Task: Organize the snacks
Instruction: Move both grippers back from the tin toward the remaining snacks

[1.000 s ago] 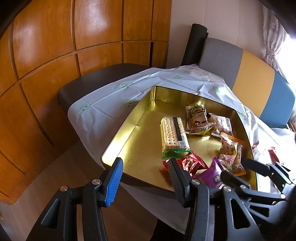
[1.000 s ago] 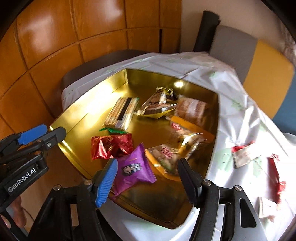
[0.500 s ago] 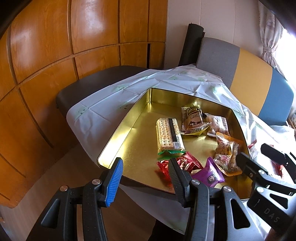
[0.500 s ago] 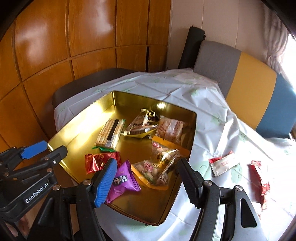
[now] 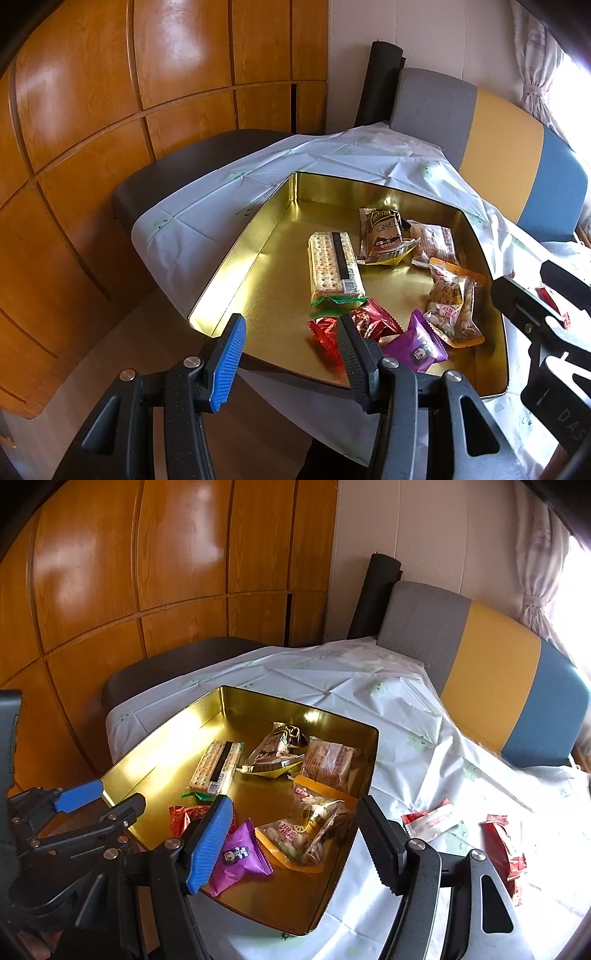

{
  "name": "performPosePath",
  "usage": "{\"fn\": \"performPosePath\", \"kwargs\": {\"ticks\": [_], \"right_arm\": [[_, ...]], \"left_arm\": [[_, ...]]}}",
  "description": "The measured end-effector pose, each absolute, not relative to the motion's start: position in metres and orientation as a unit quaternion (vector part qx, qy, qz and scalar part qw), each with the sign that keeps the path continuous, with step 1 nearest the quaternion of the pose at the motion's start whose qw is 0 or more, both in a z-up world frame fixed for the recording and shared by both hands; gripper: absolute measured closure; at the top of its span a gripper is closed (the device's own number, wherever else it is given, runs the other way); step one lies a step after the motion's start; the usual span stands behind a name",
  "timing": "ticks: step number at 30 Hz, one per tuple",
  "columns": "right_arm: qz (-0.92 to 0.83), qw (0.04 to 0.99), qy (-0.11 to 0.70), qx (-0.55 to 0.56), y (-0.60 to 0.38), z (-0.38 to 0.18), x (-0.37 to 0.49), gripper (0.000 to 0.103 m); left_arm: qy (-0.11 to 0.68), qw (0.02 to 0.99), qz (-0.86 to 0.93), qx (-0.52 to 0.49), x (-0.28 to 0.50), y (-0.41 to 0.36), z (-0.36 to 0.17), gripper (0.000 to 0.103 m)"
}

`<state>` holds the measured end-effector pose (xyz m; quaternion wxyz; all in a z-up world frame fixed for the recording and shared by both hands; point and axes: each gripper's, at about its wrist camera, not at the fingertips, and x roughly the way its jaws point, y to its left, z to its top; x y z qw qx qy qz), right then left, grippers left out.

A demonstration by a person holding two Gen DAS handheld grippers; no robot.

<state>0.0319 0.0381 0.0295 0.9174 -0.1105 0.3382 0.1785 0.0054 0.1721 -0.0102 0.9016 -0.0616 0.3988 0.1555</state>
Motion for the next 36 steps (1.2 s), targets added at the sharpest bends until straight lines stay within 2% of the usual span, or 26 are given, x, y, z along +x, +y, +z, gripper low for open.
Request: {"fn": "performPosePath", "kwargs": {"ticks": [24,36], "right_arm": [[0.144,0.924,0.343,-0.093,-0.014,0.025,0.039,0.029],[0.065,0.912,0.397,-0.08,-0.135,0.02,0.061,0.027]], "left_arm": [[0.399,0.908,0.125,-0.012,0.016,0.13,-0.001,0.052],[0.397,0.916,0.038,0.038,0.032,0.072,0.009,0.052]]}}
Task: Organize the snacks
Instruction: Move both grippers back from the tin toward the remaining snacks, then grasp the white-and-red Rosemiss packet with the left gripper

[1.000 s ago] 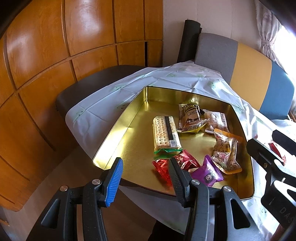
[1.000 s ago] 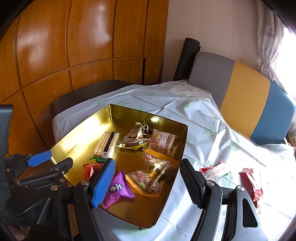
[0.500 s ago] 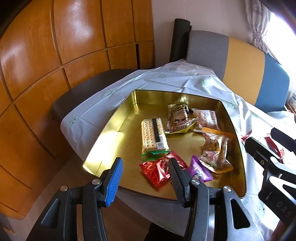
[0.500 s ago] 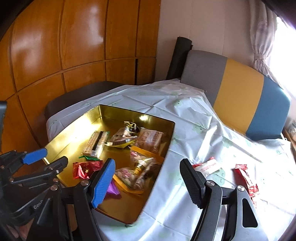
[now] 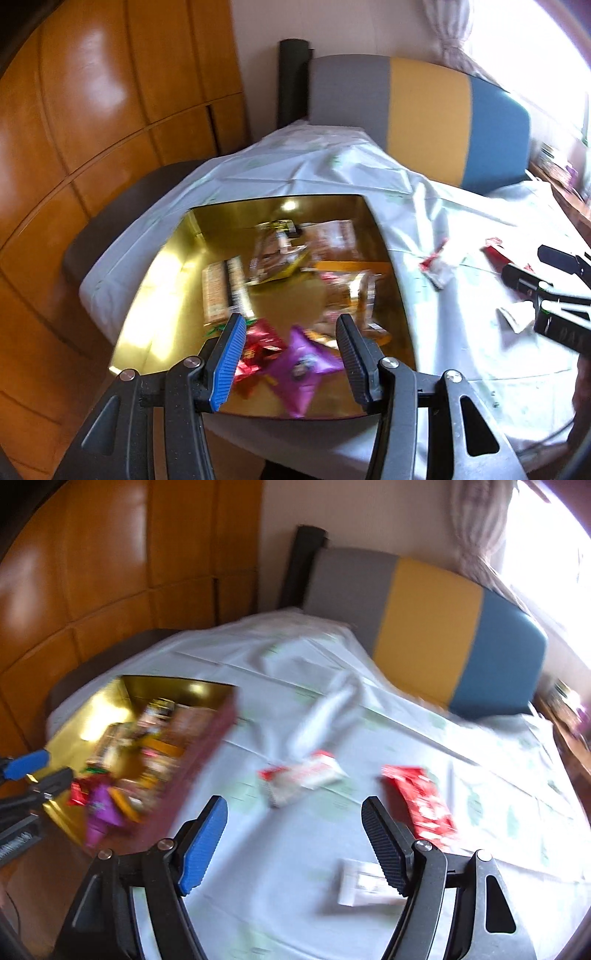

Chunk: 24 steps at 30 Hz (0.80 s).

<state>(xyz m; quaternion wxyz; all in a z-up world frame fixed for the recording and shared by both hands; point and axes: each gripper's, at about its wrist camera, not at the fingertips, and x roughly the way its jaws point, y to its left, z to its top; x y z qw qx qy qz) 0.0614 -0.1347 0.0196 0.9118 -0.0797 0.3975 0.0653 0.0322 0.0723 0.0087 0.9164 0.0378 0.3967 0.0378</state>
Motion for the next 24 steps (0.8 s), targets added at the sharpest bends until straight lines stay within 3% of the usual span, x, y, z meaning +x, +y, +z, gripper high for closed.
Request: {"fn": "performPosePath", "kwargs": {"ticks": [7,15,24], "right_arm": [[-0.001,0.898,0.431,-0.088,-0.228,0.016,0.074,0.027],[-0.072,0.888,0.454,0.003,-0.321,-0.009,0.082,0.027],[-0.077,0.878,0.467,0.071,-0.338,-0.008,0.09,0.025]], "left_arm": [[0.394,0.917,-0.022,0.063,0.039,0.034,0.014,0.052],[0.404,0.905,-0.084,0.102,0.047,-0.011,0.014,0.052],[0.44,0.878,-0.138,0.131,0.083,-0.057,0.0,0.051]]}}
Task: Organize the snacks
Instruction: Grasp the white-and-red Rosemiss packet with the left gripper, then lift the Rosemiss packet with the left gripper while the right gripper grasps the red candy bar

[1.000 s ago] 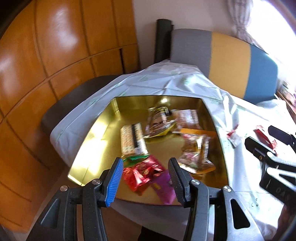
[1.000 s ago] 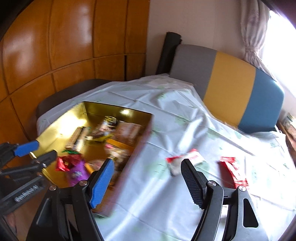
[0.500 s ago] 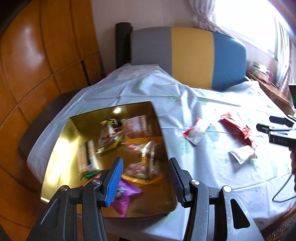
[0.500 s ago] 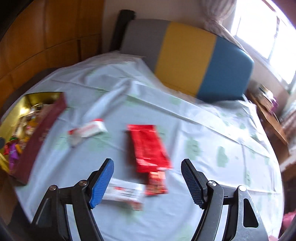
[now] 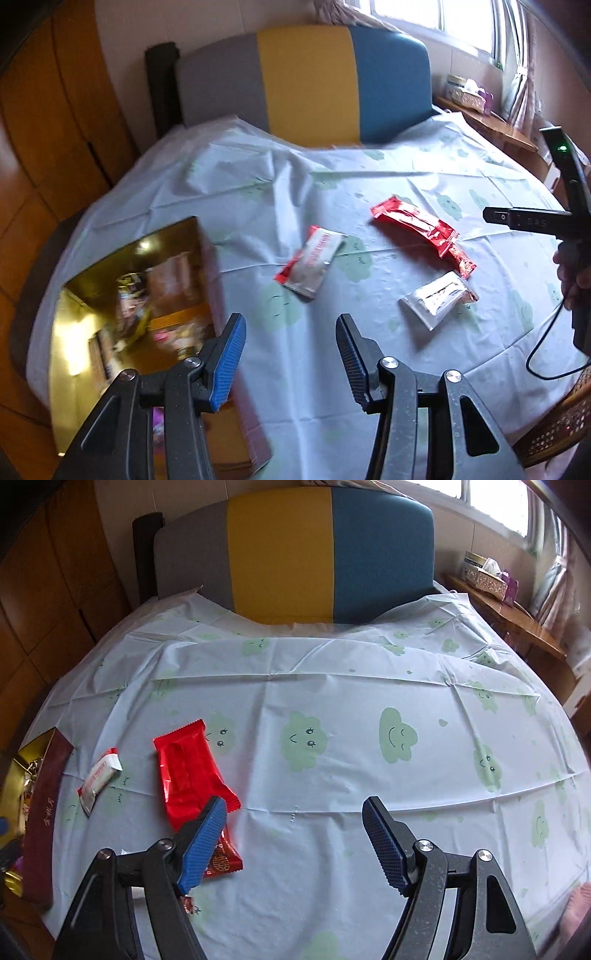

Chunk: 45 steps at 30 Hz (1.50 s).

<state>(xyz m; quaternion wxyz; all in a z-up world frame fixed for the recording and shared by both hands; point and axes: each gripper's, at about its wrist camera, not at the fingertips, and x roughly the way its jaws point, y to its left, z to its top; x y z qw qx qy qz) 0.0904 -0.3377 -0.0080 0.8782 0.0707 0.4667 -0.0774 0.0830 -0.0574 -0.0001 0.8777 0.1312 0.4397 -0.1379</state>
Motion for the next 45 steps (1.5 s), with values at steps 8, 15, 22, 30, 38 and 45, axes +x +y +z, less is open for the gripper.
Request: {"fn": "performPosePath", "kwargs": {"ticks": [8,15,22,30,38,45], "right_arm": [[-0.062,0.879,0.466,0.077,-0.332,-0.005,0.09,0.024],[-0.049,0.88,0.465,0.082,-0.33,-0.002,0.091,0.023],[-0.043,0.881,0.463,0.089,-0.329,0.001,0.092,0.022],[-0.043,0.882,0.463,0.082,-0.327,0.0,0.092,0.022],[-0.053,0.88,0.466,0.074,-0.328,-0.003,0.091,0.022],[-0.06,0.88,0.466,0.065,-0.327,-0.003,0.089,0.022]], "left_arm": [[0.481,0.848,-0.176,0.136,0.131,-0.085,-0.021,0.052],[0.508,0.826,-0.19,0.153,0.171,-0.102,-0.046,0.052],[0.523,0.817,-0.191,0.153,0.201,-0.112,-0.067,0.052],[0.523,0.818,-0.2,0.13,0.203,-0.116,-0.074,0.071],[0.507,0.83,-0.201,0.119,0.15,-0.117,-0.057,0.072],[0.502,0.837,-0.188,0.112,0.085,-0.115,-0.055,0.072]]}}
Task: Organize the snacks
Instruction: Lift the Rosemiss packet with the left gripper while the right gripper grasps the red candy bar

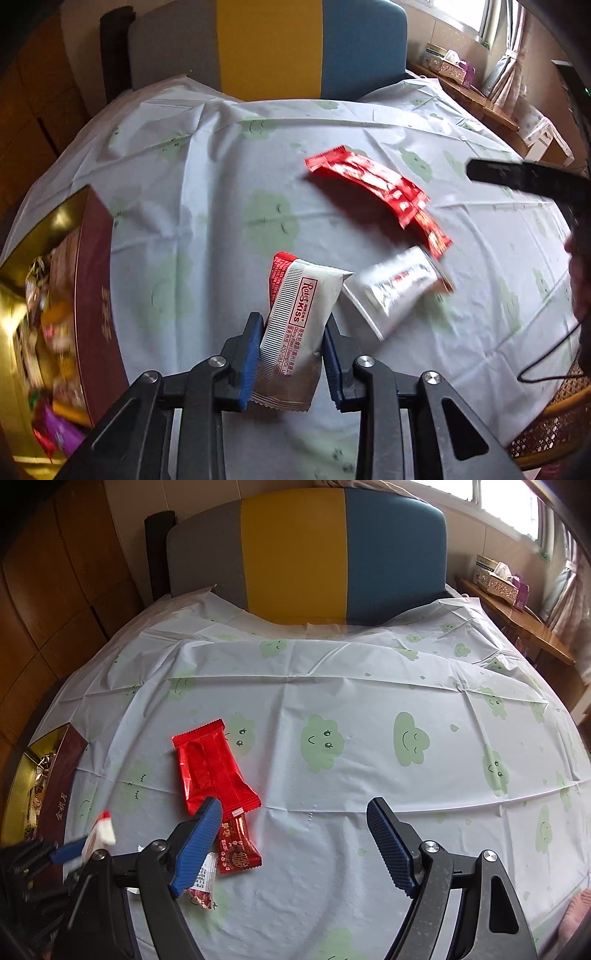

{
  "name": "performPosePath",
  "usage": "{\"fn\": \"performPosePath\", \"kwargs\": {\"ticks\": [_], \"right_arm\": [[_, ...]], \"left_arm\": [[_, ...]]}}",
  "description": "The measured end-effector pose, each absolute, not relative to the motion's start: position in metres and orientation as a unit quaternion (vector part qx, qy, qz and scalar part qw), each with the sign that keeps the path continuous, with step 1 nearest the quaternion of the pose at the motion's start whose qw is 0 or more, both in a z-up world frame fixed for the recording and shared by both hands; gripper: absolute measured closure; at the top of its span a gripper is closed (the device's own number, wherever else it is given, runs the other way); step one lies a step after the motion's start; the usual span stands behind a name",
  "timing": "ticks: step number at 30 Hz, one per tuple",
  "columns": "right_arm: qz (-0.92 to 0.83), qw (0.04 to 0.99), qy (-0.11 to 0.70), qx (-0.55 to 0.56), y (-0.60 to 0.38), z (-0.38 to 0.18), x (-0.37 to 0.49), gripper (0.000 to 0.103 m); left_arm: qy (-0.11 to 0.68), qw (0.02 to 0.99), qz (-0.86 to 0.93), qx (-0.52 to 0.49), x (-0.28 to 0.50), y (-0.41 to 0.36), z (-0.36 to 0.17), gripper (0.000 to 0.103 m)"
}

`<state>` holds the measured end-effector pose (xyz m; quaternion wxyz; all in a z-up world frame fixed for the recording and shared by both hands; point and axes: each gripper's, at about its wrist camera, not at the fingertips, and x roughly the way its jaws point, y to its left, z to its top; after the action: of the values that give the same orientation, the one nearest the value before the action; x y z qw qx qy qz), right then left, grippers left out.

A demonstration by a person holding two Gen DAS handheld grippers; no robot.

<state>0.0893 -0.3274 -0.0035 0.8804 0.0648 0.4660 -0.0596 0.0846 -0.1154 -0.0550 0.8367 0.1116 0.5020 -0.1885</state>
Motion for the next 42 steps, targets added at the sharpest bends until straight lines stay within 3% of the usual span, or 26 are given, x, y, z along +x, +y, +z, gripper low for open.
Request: {"fn": "performPosePath", "kwargs": {"ticks": [6,11,40,42], "right_arm": [[-0.064,0.881,0.464,0.061,-0.328,-0.003,0.087,0.022],[-0.07,0.878,0.469,0.06,-0.329,-0.007,0.087,0.022],[0.018,0.87,0.485,0.084,-0.307,-0.027,0.106,0.022],[0.031,0.869,0.488,0.077,-0.302,-0.028,0.11,0.017]], "left_arm": [[0.502,0.835,-0.189,0.12,0.048,-0.119,-0.075,0.068],[0.452,0.862,-0.188,0.129,0.036,-0.118,-0.079,0.067],[0.423,0.876,-0.199,0.119,0.029,-0.113,-0.082,0.067],[0.423,0.876,-0.2,0.117,0.029,-0.113,-0.081,0.067]]}}
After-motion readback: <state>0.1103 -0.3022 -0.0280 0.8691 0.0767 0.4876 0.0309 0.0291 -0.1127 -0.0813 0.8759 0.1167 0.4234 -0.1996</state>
